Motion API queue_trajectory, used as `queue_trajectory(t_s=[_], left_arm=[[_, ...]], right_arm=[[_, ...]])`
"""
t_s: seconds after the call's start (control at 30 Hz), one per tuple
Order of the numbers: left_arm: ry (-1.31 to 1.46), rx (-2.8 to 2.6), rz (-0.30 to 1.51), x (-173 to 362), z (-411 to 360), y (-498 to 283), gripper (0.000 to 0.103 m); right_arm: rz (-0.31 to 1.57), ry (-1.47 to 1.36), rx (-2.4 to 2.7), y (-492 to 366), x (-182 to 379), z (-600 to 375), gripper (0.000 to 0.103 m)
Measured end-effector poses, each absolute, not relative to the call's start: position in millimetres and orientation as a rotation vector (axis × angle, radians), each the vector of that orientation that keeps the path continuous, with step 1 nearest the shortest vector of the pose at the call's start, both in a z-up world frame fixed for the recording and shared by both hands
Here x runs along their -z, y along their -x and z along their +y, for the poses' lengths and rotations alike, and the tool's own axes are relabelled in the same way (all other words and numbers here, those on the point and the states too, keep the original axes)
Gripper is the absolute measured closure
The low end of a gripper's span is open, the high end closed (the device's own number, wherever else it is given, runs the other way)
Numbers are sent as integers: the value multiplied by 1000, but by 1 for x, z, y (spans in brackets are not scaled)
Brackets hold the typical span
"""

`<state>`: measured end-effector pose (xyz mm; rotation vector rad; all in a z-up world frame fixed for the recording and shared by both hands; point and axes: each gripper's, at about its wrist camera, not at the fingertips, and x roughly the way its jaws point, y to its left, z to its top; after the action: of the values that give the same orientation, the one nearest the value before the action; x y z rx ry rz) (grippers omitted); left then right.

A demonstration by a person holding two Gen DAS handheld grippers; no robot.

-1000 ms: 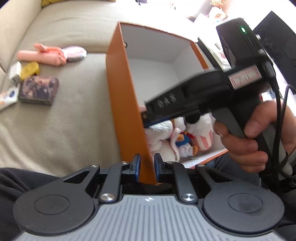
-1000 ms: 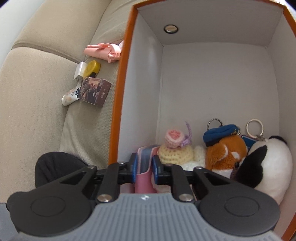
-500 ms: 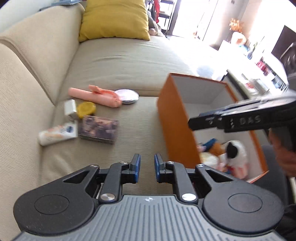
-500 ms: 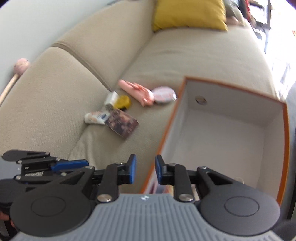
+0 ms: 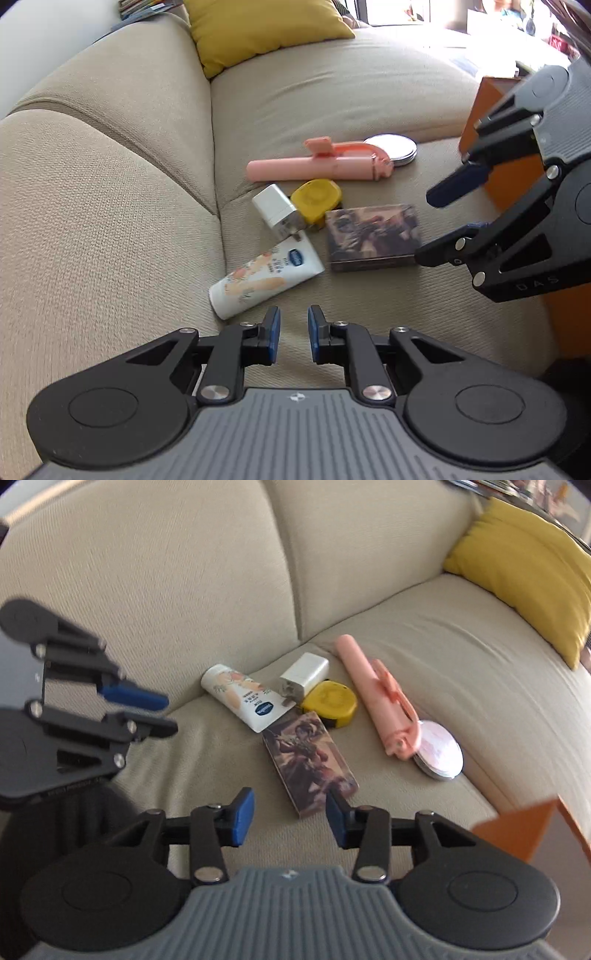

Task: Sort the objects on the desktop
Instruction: 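Move both grippers back over the remaining items on the sofa, then grasp the picture card box with the right gripper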

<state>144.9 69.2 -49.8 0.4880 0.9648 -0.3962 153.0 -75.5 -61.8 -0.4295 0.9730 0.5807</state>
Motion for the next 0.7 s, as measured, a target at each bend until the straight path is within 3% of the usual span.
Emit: queue_trajectory(t_s=[0.1, 0.4, 0.5, 0.7], left_arm=[[-570, 382, 987, 64, 73, -158, 84], [-679, 370, 1011, 90, 85, -175, 82], [-686, 382, 1013, 92, 88, -174, 82], [-686, 390, 1008, 95, 92, -173, 81]], right_arm=[[957, 542, -600, -165, 75, -57, 49], [979, 766, -595, -192, 117, -28, 47], [983, 796, -583, -197, 130, -27, 38], [996, 776, -584, -203, 131, -32, 39]])
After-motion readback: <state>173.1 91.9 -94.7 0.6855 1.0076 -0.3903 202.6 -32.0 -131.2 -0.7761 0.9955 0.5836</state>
